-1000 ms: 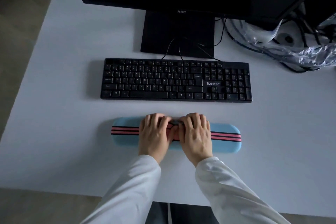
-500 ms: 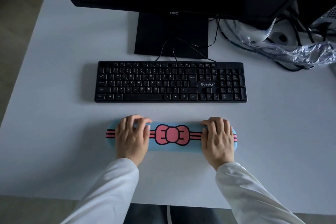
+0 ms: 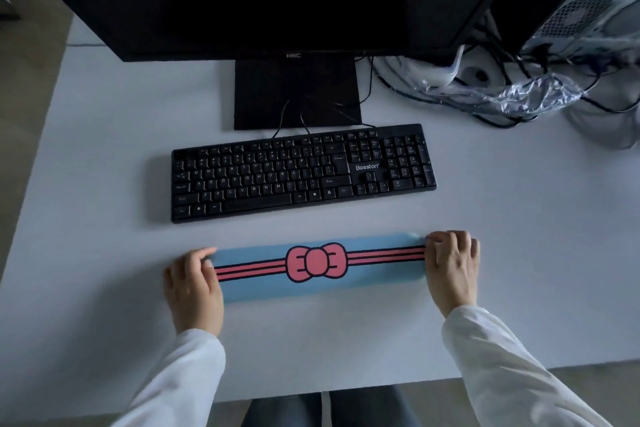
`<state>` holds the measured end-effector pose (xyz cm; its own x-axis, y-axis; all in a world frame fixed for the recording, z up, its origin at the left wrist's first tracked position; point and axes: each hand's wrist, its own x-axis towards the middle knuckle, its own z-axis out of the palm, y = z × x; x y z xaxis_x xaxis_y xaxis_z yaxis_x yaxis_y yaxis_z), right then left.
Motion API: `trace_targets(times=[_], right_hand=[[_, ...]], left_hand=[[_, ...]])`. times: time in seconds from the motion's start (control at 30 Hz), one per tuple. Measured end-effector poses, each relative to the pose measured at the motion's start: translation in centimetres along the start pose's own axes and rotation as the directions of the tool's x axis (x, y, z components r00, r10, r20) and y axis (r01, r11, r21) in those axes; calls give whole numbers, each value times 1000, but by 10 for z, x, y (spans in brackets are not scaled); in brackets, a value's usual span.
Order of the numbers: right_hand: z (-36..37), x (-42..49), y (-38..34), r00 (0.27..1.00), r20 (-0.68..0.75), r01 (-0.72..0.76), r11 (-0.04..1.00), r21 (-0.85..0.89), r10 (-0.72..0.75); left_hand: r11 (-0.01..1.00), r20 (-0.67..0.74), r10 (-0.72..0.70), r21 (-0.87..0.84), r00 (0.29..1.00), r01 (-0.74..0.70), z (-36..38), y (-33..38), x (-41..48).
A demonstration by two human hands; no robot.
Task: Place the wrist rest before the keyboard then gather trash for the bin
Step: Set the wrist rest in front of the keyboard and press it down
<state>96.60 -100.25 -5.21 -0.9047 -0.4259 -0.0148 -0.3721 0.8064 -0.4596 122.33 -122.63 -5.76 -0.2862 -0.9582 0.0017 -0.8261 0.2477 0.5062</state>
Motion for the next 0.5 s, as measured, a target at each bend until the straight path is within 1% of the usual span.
trace_targets(times=[0.07,0.13,0.2,0.27,0.33,0.4,0.5], right_hand=[[-12,-3,-8,982,24,-190,966,176,189],[-24,-10,-15,919,93,-387,838,385,382],[-35,-20,-22,860,171,-488,676,551,481],[-44,-29,-27,817,225,-526,525,670,531],[-54,-41,-30,776,262,-545,402,736,574],[-65,-51,-29,752,283,-544,319,776,595],[-83,-64,-18,729,286,-526,242,815,622]], left_hand=[[990,2,-124,-69,992,124,-7,-1,1],[974,-4,-160,-161,987,157,-16,3,1],[947,7,-192,-261,981,187,-23,14,-3],[910,56,-216,-350,975,222,-24,27,-10],[872,135,-195,-430,972,235,-22,43,-19],[832,233,-164,-489,959,262,-20,62,-31],[791,374,-100,-532,922,301,-10,91,-51]])
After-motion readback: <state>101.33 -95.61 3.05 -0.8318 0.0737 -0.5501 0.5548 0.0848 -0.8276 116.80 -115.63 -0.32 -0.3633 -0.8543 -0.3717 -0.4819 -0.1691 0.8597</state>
